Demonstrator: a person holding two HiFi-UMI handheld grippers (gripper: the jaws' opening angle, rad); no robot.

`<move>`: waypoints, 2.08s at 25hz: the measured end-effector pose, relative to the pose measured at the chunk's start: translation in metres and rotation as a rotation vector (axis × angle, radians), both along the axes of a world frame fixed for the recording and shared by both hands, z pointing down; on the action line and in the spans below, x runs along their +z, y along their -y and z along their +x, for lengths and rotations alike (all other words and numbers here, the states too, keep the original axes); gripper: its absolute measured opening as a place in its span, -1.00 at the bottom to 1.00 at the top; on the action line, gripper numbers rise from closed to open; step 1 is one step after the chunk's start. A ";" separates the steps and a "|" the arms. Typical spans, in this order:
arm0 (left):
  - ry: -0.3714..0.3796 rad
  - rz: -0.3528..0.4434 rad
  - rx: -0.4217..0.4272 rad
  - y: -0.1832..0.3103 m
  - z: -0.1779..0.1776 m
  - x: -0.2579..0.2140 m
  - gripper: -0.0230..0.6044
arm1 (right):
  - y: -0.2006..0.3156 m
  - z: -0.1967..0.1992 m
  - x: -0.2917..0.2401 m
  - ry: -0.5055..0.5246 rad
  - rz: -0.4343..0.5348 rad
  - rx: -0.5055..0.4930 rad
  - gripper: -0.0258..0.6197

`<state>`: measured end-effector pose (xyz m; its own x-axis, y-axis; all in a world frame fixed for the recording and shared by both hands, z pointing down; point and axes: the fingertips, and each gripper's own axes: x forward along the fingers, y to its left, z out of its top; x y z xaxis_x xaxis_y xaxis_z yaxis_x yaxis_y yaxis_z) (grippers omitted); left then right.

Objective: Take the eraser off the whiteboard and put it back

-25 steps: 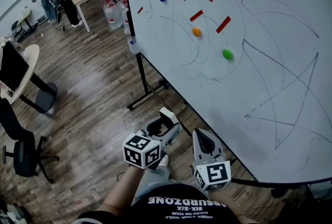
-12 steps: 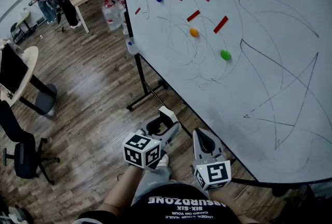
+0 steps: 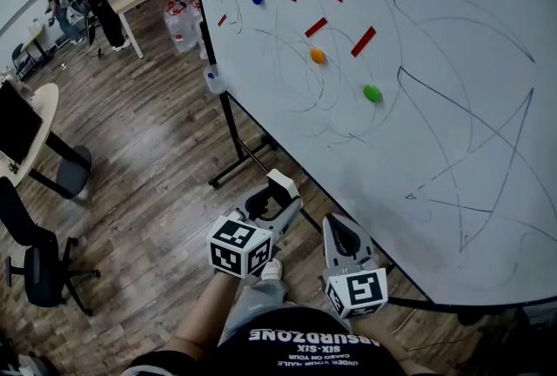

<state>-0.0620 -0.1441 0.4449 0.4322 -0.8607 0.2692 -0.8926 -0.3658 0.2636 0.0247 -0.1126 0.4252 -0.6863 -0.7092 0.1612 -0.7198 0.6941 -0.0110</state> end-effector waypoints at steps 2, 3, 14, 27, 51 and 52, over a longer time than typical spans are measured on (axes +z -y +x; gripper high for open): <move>0.017 0.009 0.007 0.005 0.002 -0.002 -0.15 | 0.002 0.001 0.000 0.002 -0.002 0.008 -0.92; 0.025 0.013 0.011 0.008 0.002 -0.003 -0.15 | 0.003 0.002 0.000 0.001 -0.003 0.011 -0.92; 0.086 0.050 0.062 0.036 0.018 -0.012 -0.15 | 0.014 0.007 0.000 -0.004 -0.010 0.040 -0.92; 0.173 0.083 0.114 0.066 0.034 -0.022 -0.15 | 0.025 0.018 0.000 -0.001 -0.008 0.102 -0.92; 0.204 0.097 0.167 0.113 0.065 -0.020 -0.15 | 0.045 0.044 0.005 -0.044 -0.008 0.209 -0.92; 0.204 0.099 0.167 0.115 0.066 -0.021 -0.15 | 0.046 0.045 0.006 -0.044 -0.009 0.212 -0.92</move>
<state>0.0036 -0.2590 0.4240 0.5157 -0.8085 0.2834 -0.8488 -0.5271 0.0409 0.0701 -0.1582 0.4310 -0.5138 -0.8356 0.1945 -0.8498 0.5268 0.0183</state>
